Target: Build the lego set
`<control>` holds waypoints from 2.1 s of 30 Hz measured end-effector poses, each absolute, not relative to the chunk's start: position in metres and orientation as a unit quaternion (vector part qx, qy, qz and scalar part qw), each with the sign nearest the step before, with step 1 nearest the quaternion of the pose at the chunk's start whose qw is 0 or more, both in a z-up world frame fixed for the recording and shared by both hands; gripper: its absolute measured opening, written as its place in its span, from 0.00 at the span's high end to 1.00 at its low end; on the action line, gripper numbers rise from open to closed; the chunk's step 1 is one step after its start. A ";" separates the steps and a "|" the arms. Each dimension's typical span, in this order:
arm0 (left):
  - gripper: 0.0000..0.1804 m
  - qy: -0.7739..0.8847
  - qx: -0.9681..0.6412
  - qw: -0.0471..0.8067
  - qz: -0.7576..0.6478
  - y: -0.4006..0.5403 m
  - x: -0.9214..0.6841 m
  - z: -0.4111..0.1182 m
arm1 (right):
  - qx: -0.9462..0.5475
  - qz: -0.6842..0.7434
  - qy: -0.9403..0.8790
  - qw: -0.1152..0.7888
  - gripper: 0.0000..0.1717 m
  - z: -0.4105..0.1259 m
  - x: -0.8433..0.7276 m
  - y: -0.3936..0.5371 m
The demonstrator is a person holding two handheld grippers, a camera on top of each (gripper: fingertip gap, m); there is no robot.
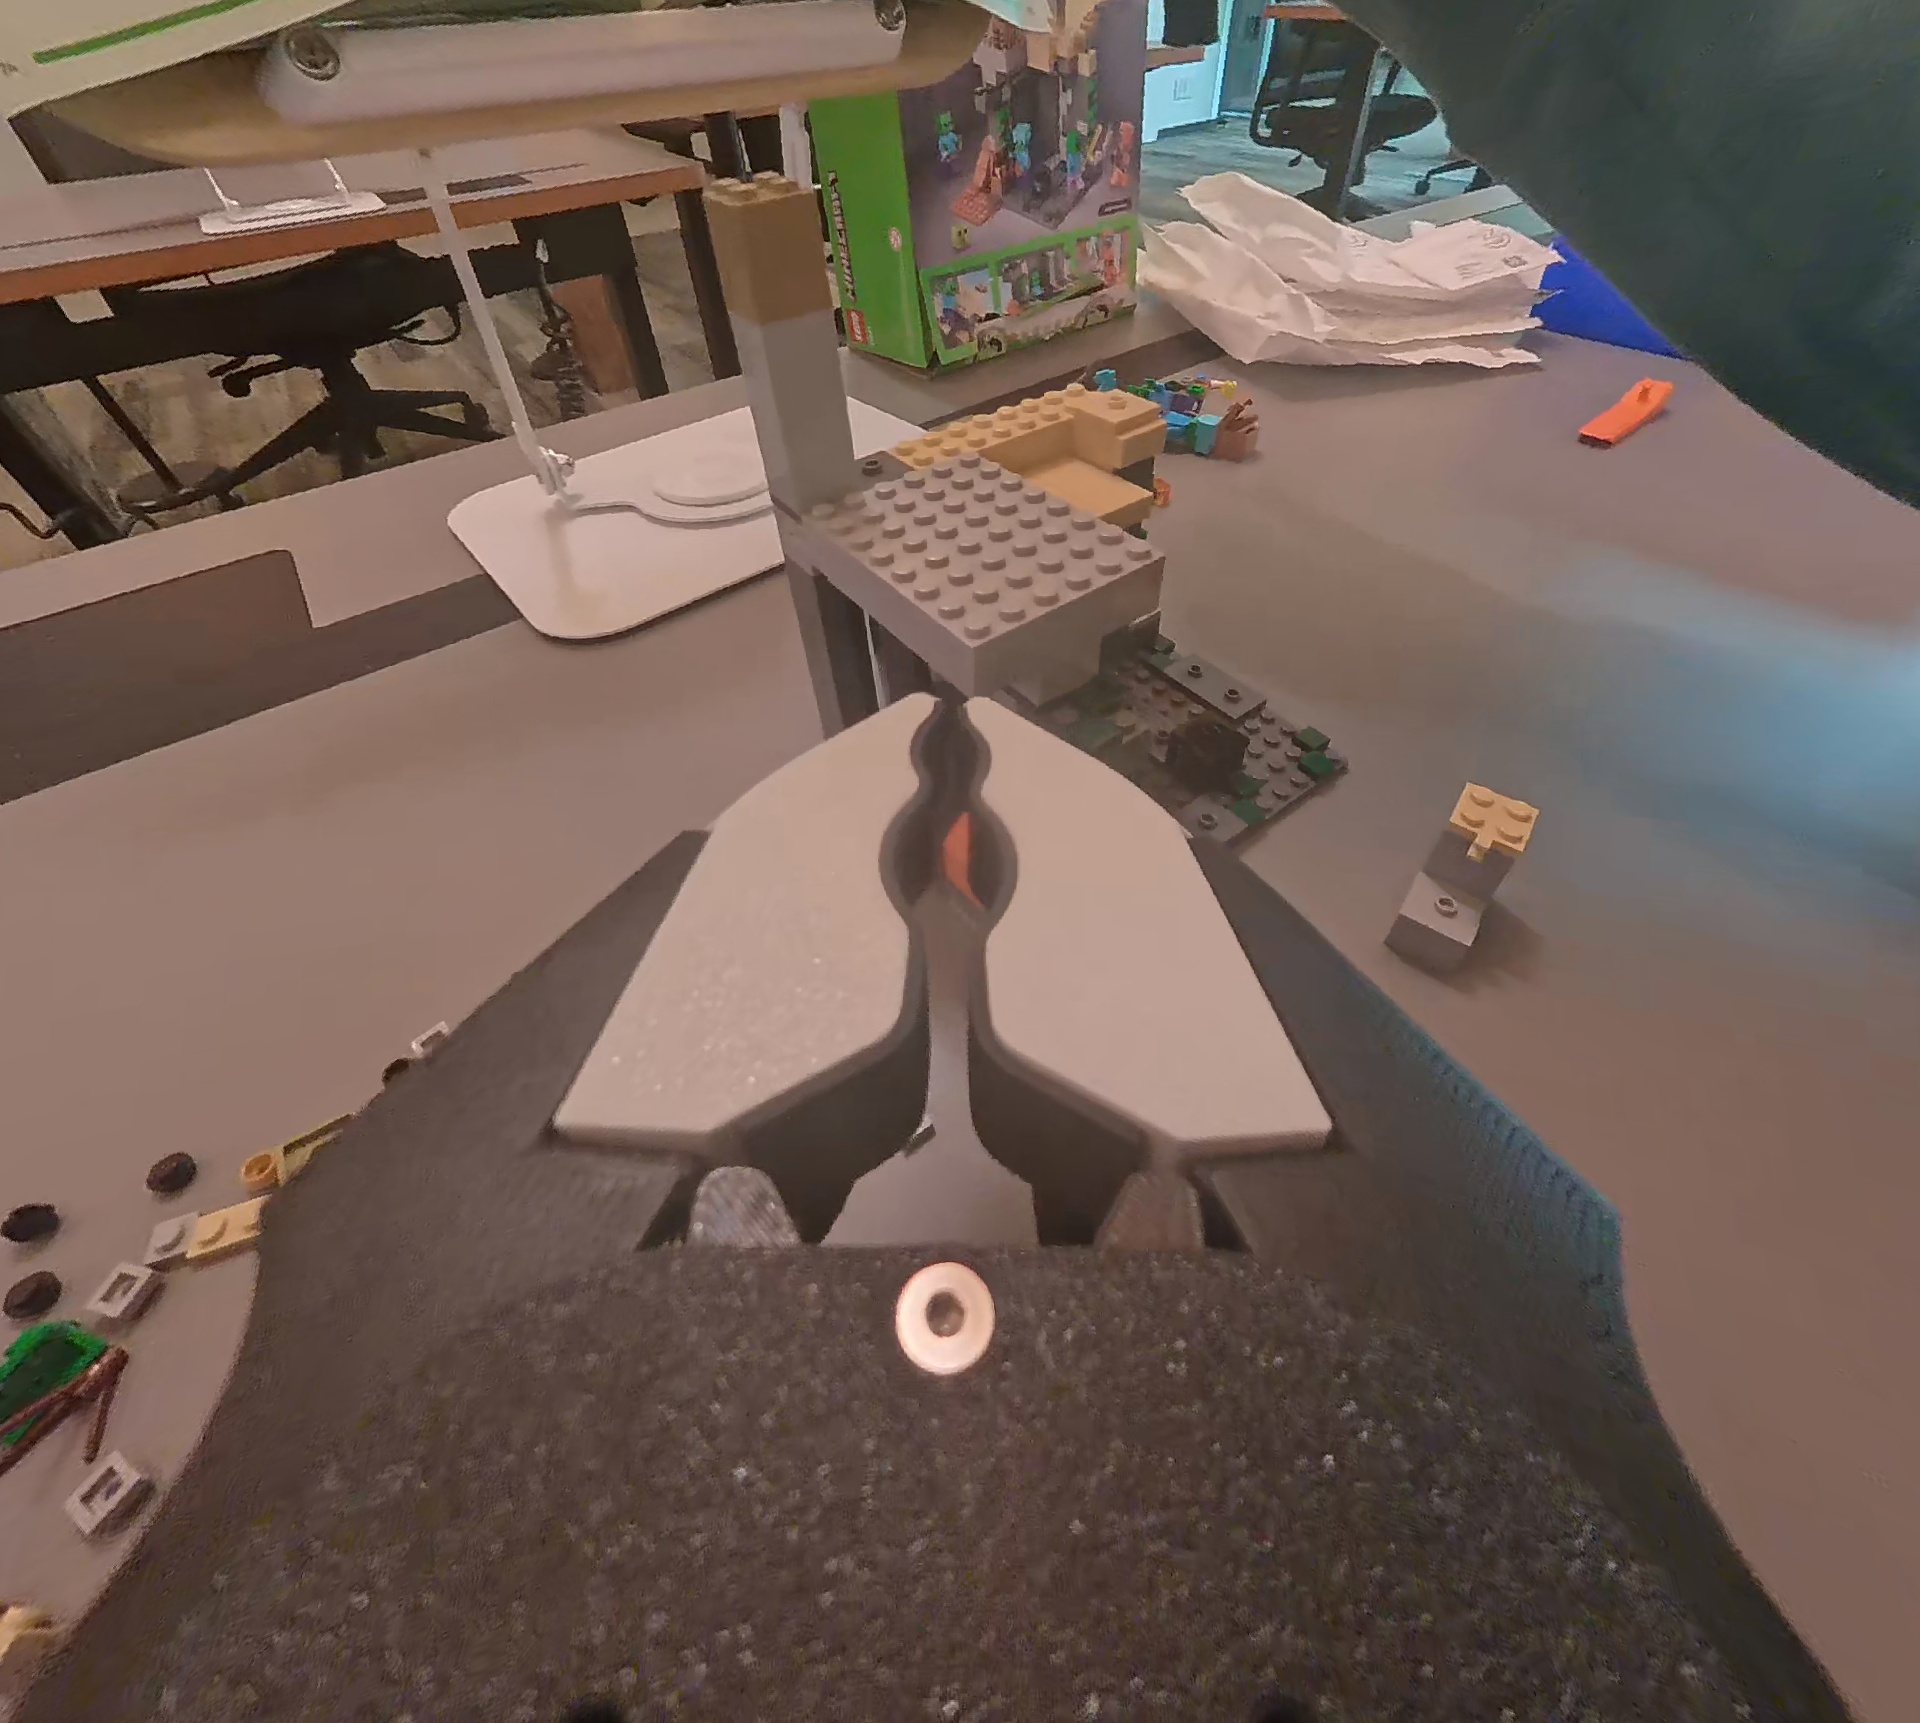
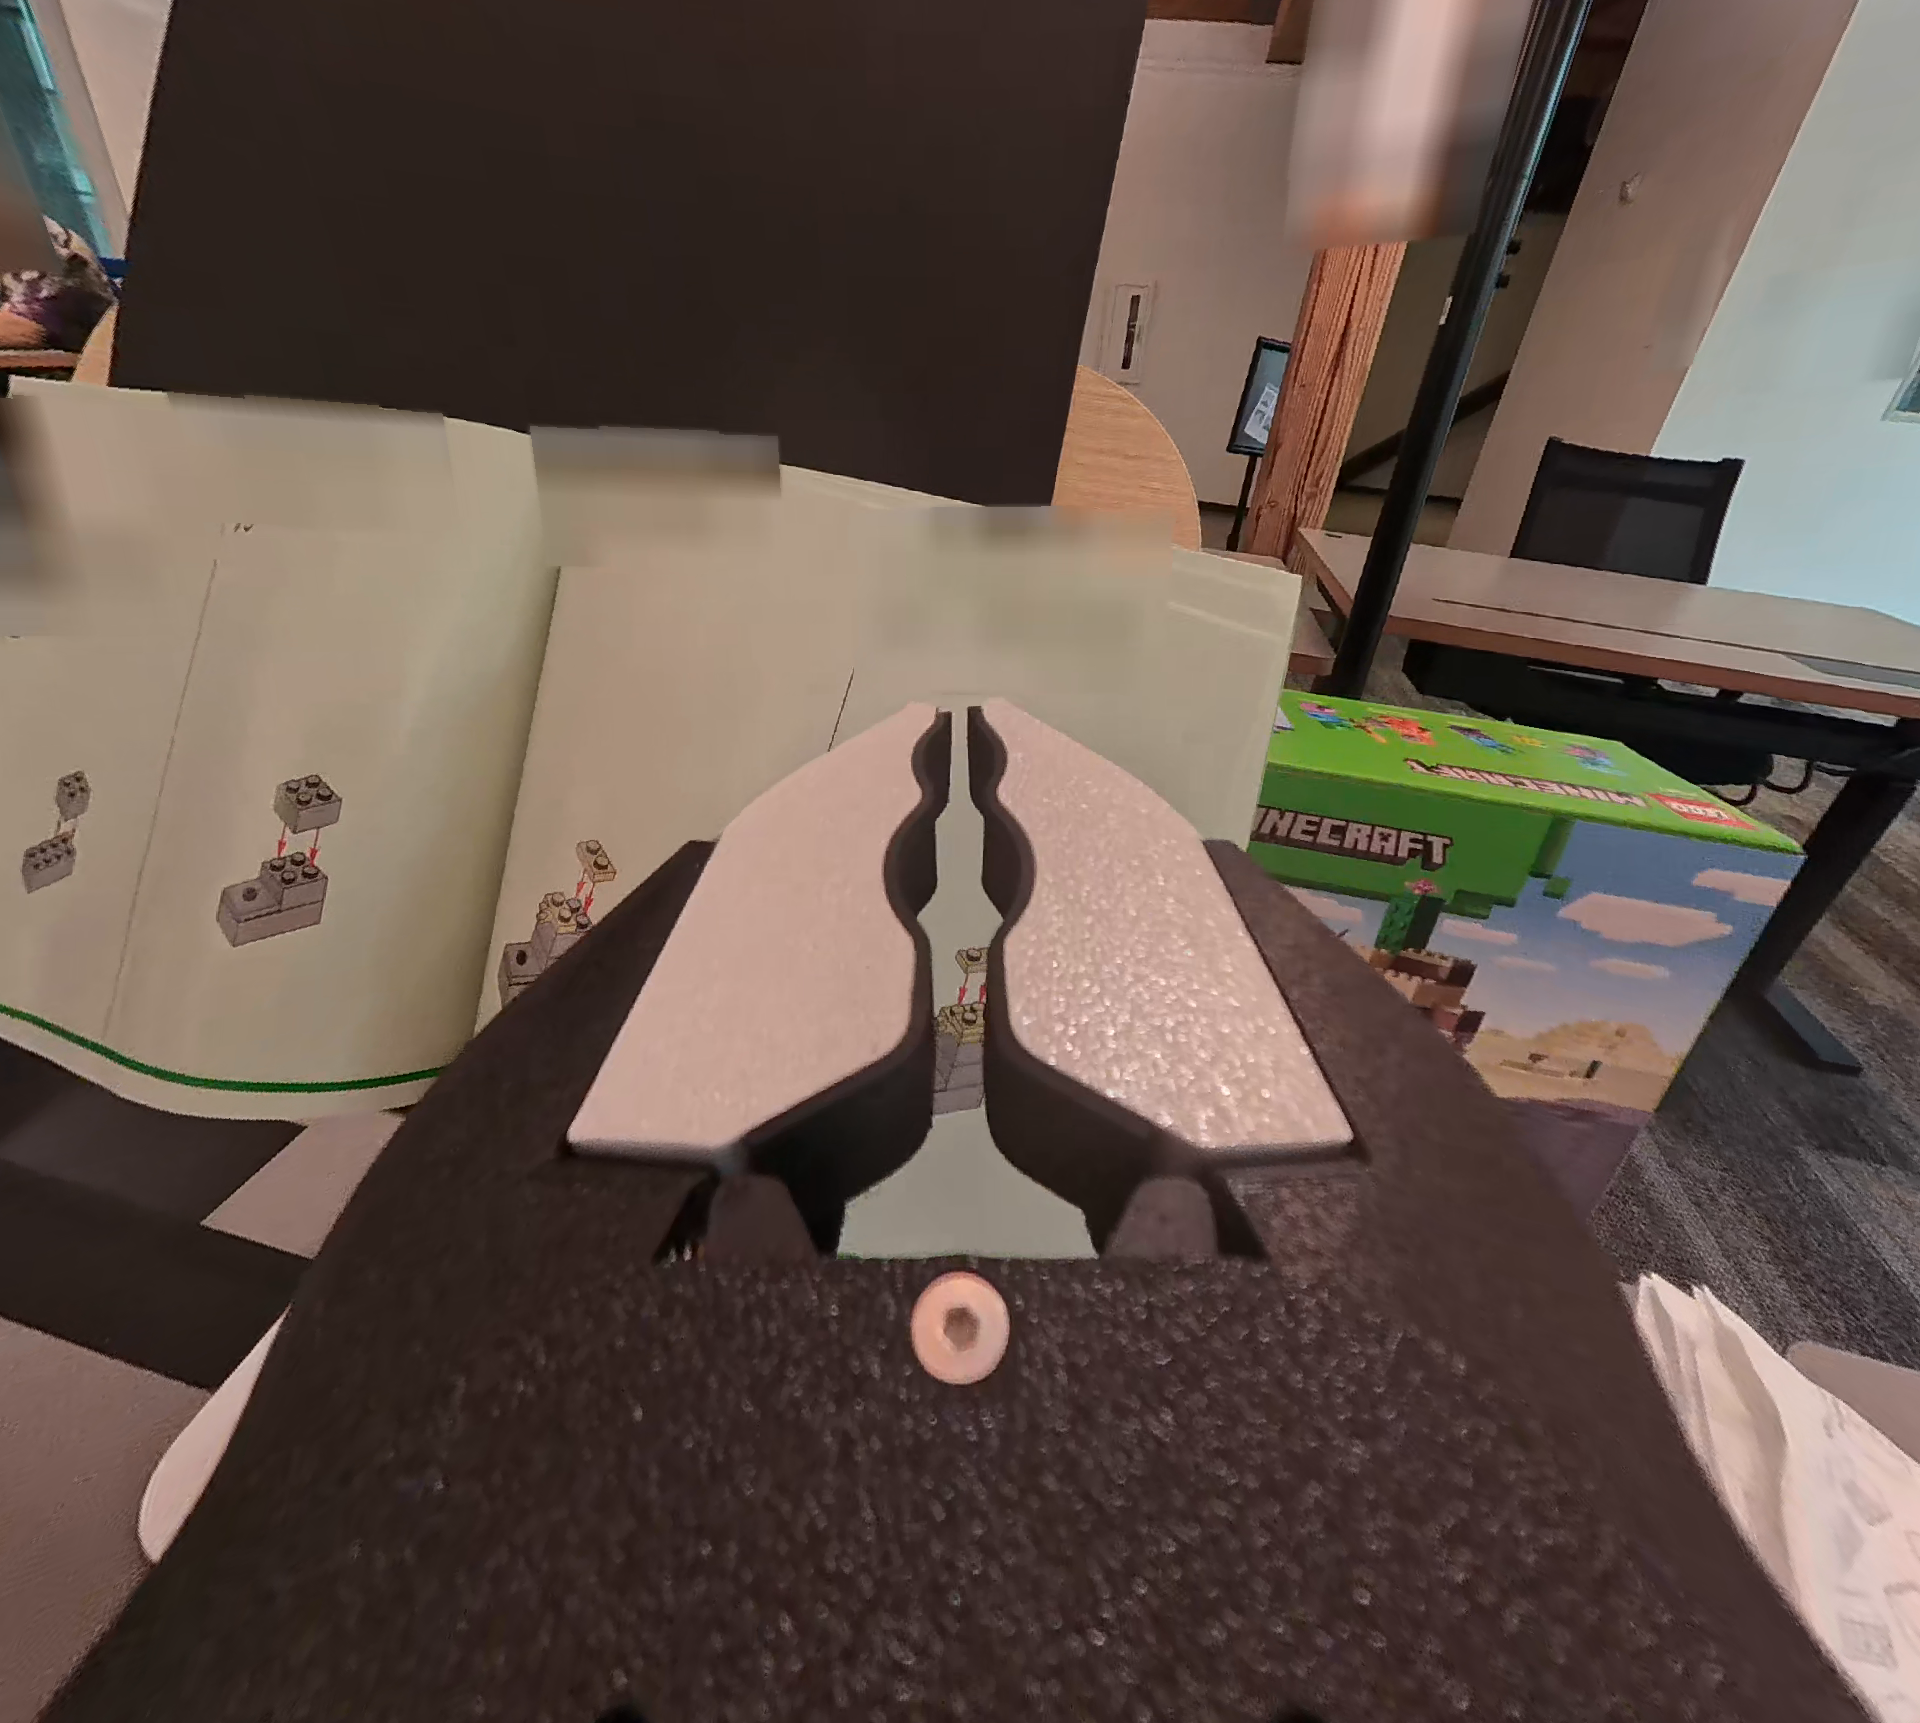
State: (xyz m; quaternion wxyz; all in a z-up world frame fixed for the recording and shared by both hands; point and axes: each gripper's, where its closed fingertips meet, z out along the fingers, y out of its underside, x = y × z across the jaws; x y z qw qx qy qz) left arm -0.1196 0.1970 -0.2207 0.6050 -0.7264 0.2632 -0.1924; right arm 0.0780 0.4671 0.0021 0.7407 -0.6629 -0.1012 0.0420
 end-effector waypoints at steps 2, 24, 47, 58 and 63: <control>1.00 0.261 -0.727 0.604 -0.194 0.197 -0.120 -0.221 | -0.664 0.044 -0.103 0.740 0.98 0.002 0.078 0.467; 1.00 0.285 -0.704 0.626 -0.176 0.184 -0.113 -0.206 | -0.700 0.034 -0.104 0.705 1.00 -0.067 0.086 0.364; 1.00 0.250 -0.689 0.665 -0.145 0.161 -0.156 -0.151 | -0.757 0.175 -0.151 0.611 1.00 -0.187 0.051 0.241; 0.92 0.225 -0.786 0.576 0.015 0.135 -0.375 -0.109 | -0.740 0.194 -0.191 0.615 1.00 -0.185 0.043 0.232; 0.86 0.245 -0.838 0.487 0.026 0.129 -0.420 -0.143 | -0.742 0.200 -0.198 0.609 1.00 -0.187 0.040 0.231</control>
